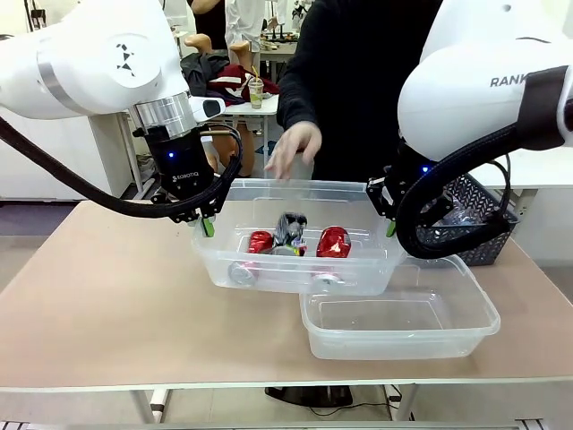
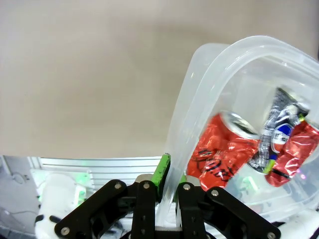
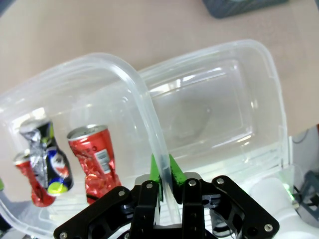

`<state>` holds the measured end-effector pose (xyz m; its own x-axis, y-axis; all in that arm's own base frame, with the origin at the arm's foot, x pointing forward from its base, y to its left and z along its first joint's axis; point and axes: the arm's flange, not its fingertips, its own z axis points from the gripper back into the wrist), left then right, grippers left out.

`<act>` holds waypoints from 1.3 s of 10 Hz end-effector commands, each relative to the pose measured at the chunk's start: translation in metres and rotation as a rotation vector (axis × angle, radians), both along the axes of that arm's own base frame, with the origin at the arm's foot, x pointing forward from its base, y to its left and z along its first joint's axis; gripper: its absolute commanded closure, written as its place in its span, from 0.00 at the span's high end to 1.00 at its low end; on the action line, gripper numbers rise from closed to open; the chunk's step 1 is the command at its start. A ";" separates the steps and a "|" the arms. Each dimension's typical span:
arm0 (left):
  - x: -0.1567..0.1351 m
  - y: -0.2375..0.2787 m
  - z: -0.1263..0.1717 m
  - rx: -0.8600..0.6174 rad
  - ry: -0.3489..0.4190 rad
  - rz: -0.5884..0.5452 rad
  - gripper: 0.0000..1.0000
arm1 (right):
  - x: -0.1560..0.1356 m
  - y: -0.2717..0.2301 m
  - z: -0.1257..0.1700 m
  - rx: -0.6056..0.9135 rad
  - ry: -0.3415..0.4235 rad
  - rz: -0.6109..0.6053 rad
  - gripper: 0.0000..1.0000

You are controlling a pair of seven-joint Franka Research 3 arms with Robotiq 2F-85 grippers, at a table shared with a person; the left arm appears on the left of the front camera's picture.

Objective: Sort the waste into each basket.
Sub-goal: Offer the picked Organizing box to the human.

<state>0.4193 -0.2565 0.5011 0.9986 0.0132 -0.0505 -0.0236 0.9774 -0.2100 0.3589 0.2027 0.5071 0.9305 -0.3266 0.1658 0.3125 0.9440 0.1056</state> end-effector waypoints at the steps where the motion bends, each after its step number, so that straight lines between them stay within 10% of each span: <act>1: -0.001 0.000 0.002 -0.012 0.008 0.013 0.06 | 0.001 -0.004 0.003 0.007 -0.015 -0.013 0.06; 11: 0.000 0.000 0.000 0.000 0.000 0.000 0.06 | 0.000 0.000 0.000 0.000 0.000 0.000 0.06; 13: 0.053 0.003 0.003 0.046 -0.017 0.033 0.06 | 0.066 0.008 0.011 -0.014 0.052 0.059 0.06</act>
